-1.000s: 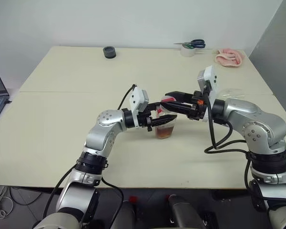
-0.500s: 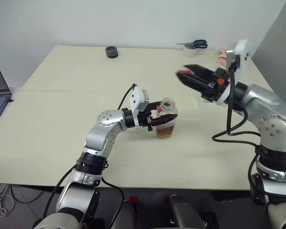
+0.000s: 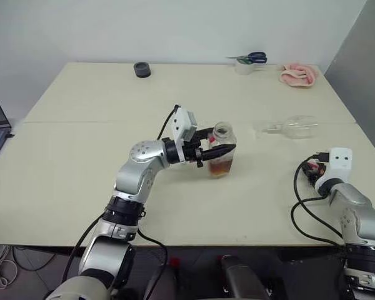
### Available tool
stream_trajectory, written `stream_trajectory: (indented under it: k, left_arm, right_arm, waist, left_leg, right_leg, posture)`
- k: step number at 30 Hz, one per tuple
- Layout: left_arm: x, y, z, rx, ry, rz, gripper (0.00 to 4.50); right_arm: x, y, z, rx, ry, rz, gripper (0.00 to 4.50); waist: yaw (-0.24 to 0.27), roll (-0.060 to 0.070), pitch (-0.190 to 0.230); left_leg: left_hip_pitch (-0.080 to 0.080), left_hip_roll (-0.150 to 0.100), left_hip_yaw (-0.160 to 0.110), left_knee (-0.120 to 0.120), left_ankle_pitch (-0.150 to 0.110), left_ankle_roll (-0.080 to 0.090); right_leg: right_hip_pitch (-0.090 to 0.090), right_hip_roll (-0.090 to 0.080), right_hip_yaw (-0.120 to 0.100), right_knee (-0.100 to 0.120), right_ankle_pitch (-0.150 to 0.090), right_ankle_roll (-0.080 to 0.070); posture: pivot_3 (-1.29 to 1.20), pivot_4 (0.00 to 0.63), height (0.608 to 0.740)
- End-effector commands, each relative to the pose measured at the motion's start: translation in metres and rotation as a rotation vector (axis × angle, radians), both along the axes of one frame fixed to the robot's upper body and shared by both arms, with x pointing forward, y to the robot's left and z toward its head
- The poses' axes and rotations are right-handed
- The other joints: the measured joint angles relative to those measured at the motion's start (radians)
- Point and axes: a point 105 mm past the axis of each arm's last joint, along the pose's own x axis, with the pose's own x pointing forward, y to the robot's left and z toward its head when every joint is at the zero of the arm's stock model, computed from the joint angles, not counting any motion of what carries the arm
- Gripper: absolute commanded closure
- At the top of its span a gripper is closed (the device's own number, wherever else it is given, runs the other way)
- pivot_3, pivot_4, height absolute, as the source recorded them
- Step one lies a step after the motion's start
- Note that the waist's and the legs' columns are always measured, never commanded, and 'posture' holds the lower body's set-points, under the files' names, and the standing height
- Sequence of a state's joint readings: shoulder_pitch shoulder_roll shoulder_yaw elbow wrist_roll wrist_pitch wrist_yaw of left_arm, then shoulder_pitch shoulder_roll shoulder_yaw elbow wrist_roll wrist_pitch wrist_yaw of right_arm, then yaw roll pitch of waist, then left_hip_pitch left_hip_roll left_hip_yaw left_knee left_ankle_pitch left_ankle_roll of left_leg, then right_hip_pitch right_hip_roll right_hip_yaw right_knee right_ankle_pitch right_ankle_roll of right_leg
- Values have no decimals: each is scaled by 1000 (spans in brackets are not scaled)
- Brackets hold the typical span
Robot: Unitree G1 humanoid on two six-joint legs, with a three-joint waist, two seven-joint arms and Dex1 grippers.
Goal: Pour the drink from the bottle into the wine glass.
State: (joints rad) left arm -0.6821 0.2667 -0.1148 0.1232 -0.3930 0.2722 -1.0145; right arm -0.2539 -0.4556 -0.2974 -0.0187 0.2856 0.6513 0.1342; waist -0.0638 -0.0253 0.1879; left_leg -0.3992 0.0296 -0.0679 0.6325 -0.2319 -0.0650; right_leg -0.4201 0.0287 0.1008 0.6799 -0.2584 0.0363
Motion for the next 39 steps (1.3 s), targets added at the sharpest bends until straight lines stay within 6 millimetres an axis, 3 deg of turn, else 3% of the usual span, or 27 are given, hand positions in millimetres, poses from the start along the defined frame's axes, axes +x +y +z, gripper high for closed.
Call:
stream_trajectory:
  k: [1,3,7,12,14,19,20,22,23,25,27,30,33,39]
  left_arm:
    - [-3,0,18,-39,-66,-9,2315]
    - [-3,1,17,-38,-65,-4,2315]
    - [-3,2,16,-37,-62,2,2315]
    - [-2,4,15,-36,-61,9,2315]
    - [-1,6,15,-35,-63,20,2315]
    - [11,23,22,-53,-55,119,2315]
    - [17,31,28,-89,-31,165,2315]
    - [28,46,39,-134,-18,260,2315]
    - [38,58,44,-141,-20,345,2315]
    - [52,78,47,-128,-27,482,2315]
    - [64,103,51,-161,-3,626,2315]
    - [77,145,48,-185,30,835,2315]
    - [77,181,42,-195,50,979,2315]
    - [65,207,31,-210,65,1052,2315]
  right_arm:
    - [2,-2,14,-34,-29,21,774]
    - [2,1,20,-28,-25,51,41]
    - [0,7,26,-54,28,118,0]
    - [-2,1,22,-112,107,129,0]
    - [3,7,41,-127,42,159,0]
    - [7,63,134,-302,-241,429,0]
    - [3,86,154,-318,-290,543,0]
    - [-16,131,176,-313,-320,808,0]
    - [-31,154,177,-308,-310,963,0]
    - [-51,182,173,-290,-278,1166,0]
    - [-55,202,171,-242,-294,1258,0]
    - [-48,230,171,-163,-318,1300,0]
    - [-35,251,166,-130,-314,1298,0]
    - [-15,283,160,-71,-325,1267,0]
  waist:
    - [2,0,0]
    - [4,0,0]
    - [5,0,0]
    - [5,0,0]
    - [5,0,0]
    - [-6,3,2]
    - [-8,3,2]
    - [-11,3,2]
    - [-12,3,2]
    - [-10,1,0]
    - [-7,0,0]
    - [-9,0,1]
    - [-8,0,1]
    - [0,0,1]
  left_leg:
    - [0,0,0,0,0,0]
    - [-1,0,0,0,0,0]
    - [0,0,0,0,0,0]
    - [0,0,0,0,0,0]
    - [-1,0,0,0,0,0]
    - [0,0,1,0,0,0]
    - [0,0,1,0,0,0]
    - [0,0,0,0,0,0]
    - [0,0,-1,0,0,0]
    - [-1,1,-5,-1,0,0]
    - [-1,2,-6,0,0,0]
    - [-2,0,-4,2,0,0]
    - [-2,0,-4,3,0,0]
    - [-3,0,-5,3,0,0]
  right_leg:
    - [0,0,0,0,0,0]
    - [0,0,0,0,0,0]
    - [0,0,0,0,0,0]
    - [0,0,0,0,0,0]
    - [0,0,0,0,0,0]
    - [-1,0,1,0,0,0]
    - [-1,0,1,0,0,0]
    - [-1,0,0,0,0,0]
    - [-1,0,-1,0,0,0]
    - [0,1,-5,-1,0,0]
    - [1,2,-6,-1,0,0]
    - [1,-1,-4,-1,0,0]
    - [0,-2,-5,0,0,0]
    - [0,-3,-6,0,3,-5]
  posture:
    - [0,150,740]
    - [0,150,740]
    - [0,150,740]
    - [0,150,740]
    - [0,150,740]
    - [0,150,740]
    - [0,150,740]
    - [0,150,740]
    - [0,150,740]
    - [0,150,740]
    - [0,150,740]
    - [0,150,740]
    - [0,150,740]
    - [0,150,740]
